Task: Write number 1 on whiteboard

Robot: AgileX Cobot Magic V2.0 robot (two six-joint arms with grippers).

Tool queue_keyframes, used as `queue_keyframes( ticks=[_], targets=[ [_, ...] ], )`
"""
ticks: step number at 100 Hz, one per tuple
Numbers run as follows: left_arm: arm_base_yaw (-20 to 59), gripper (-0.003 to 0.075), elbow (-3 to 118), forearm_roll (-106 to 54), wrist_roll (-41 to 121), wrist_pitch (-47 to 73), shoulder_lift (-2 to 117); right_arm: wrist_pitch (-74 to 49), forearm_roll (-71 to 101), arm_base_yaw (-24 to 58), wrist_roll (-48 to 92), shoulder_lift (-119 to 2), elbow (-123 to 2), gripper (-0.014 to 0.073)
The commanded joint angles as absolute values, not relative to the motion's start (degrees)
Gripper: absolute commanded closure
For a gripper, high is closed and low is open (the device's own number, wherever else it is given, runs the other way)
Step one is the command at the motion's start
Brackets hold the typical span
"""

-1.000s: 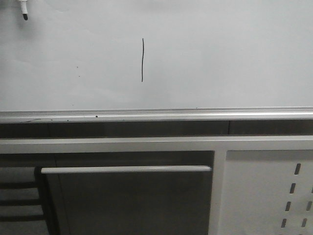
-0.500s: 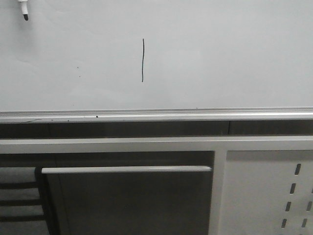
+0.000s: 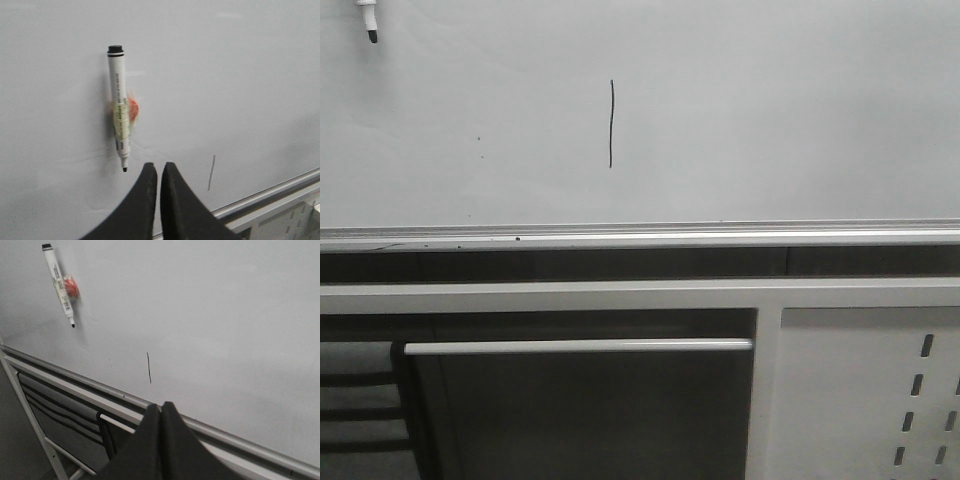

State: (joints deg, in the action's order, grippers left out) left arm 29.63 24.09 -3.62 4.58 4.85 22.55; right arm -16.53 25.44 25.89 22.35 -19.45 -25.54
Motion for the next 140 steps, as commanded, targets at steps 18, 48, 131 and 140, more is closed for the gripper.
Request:
queue_keyframes(
  ticks=[18,48,131,140],
  targets=[
    [36.43,0.0741,16.67,-4.53,4.09,-2.9,13.16,-7.74,30.77,25.52,22.23,-5.65,-15.1,0.0658],
    [36.95,0.0741,14.81,-4.52,4.09,-3.83,10.68,-8.55,31.16,25.52,22.23,-3.61,-12.24,0.0659],
    [36.95,0.0741,14.81,-4.52,4.09,-3.83,10.68,-8.43,31.16,25.52,22.23,-3.61,-12.24,0.0658],
    [35.09,0.0741,14.81,-1.46,3.99,-1.39,10.3,-8.43,31.16,25.52,22.23,-3.61,-12.24,0.0658]
  ],
)
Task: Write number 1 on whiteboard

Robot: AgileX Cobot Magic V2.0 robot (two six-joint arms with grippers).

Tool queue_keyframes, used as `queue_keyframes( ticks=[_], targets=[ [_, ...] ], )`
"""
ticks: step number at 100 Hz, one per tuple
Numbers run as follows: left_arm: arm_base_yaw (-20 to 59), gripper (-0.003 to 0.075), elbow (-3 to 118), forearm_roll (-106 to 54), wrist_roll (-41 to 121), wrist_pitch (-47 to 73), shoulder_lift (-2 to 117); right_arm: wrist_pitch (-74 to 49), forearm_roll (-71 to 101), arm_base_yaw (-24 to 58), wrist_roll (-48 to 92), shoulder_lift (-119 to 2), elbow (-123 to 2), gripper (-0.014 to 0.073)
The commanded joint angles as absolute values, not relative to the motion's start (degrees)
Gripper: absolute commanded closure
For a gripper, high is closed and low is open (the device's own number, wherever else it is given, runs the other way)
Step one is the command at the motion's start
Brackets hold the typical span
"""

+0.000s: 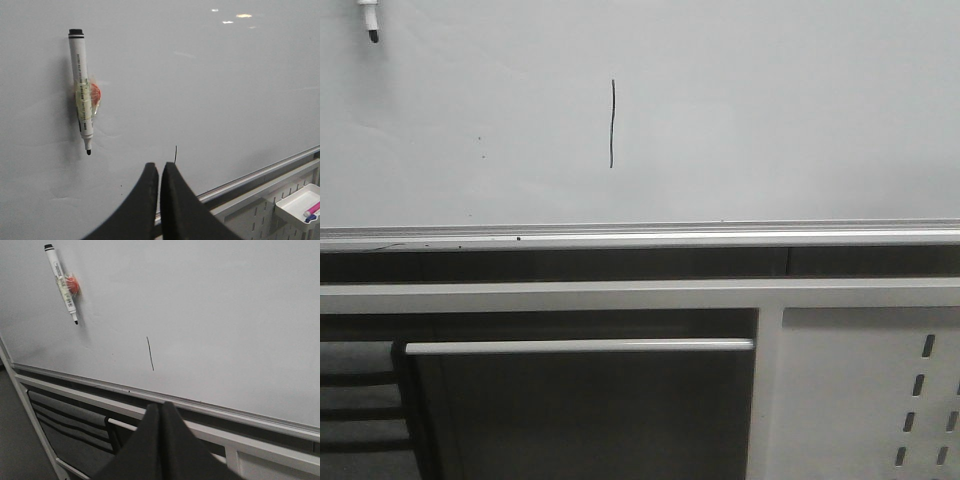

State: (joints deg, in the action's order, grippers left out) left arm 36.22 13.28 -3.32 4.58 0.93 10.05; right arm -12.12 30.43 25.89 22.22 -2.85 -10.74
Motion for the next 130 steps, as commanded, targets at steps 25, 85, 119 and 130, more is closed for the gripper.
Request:
queue_keyframes(
  ticks=[25,85,119,130],
  targets=[
    [16.25,0.0741,10.48,-1.42,1.98,1.0,5.97,-8.43,31.16,25.52,22.23,-3.61,-12.24,0.0658],
    [6.71,0.0741,-2.5,-3.51,0.44,-1.14,-1.55,-8.29,31.16,25.52,22.23,-3.61,-12.24,0.0658],
    [6.71,0.0741,-2.5,-3.51,0.44,-1.14,-1.55,-8.29,31.16,25.52,22.23,-3.61,-12.24,0.0658],
    [6.71,0.0741,-2.5,-3.51,0.44,-1.14,-1.55,-8.29,31.16,25.52,22.23,-3.61,-12.24,0.0658]
  ],
)
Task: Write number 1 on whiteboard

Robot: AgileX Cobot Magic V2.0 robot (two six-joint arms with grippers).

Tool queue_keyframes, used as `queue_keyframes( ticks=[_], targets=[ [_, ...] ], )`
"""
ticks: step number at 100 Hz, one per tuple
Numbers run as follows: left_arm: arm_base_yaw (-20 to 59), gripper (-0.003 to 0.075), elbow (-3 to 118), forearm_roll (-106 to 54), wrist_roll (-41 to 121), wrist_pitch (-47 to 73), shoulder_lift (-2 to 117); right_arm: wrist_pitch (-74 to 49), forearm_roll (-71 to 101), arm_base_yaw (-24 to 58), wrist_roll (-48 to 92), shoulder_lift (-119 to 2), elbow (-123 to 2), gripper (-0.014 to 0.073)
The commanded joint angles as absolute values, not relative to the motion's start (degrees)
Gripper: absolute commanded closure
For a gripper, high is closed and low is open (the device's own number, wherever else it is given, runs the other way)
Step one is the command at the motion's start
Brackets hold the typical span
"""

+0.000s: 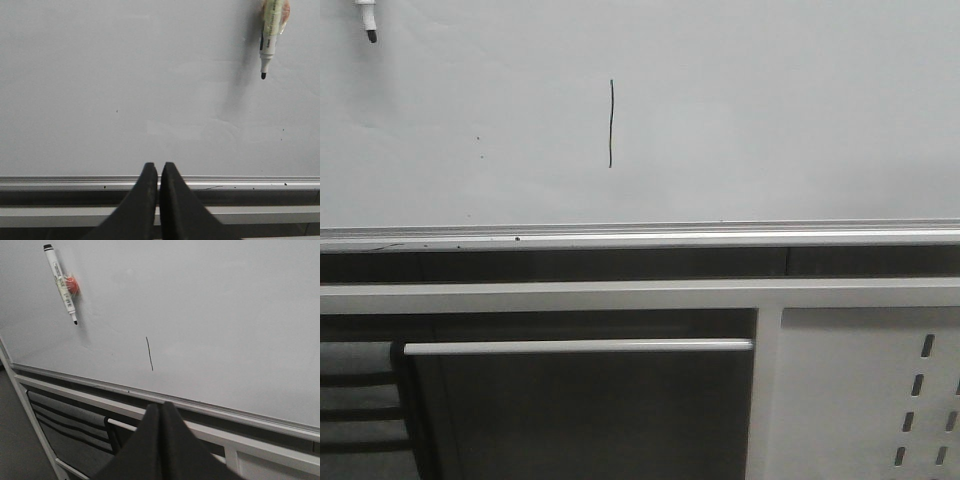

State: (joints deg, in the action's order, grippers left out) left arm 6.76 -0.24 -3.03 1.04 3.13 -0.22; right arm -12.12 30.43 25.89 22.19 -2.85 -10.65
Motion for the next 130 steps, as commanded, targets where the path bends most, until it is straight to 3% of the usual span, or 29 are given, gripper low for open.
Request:
queue_keyframes(
  ticks=[1,27,35,44,71,79,102,130],
  targets=[
    [6.71,0.0741,-2.5,-3.51,0.44,-1.14,-1.55,-8.29,31.16,25.52,22.23,-3.61,-12.24,0.0659],
    [6.71,0.0741,-2.5,-3.51,0.44,-1.14,-1.55,-7.88,25.51,25.52,21.73,-3.61,-12.24,0.0659],
    [6.71,0.0741,-2.5,-3.51,0.44,-1.14,-1.55,-6.1,15.12,24.01,12.06,-3.61,-11.07,0.0658],
    [6.71,0.0741,-2.5,-3.51,0.44,-1.14,-1.55,-4.31,7.08,19.35,3.84,-3.61,-8.18,0.0658],
    [6.71,0.0741,-2.5,-3.51,0.44,-1.14,-1.55,-1.67,2.54,2.87,3.83,-2.79,-0.29,0.0659],
    [6.71,0.0741,-2.5,-3.51,0.44,-1.14,-1.55,0.0,2.27,2.65,3.83,-0.5,2.35,0.0658],
    [6.71,0.0741,-2.5,-3.51,0.44,-1.03,-1.46,-9.47,0.98,2.52,3.83,1.6,2.2,0.0659],
    [6.71,0.0741,-2.5,-3.51,0.44,-1.03,-1.46,-5.88,0.98,2.52,3.83,1.6,2.09,0.0658]
  ],
)
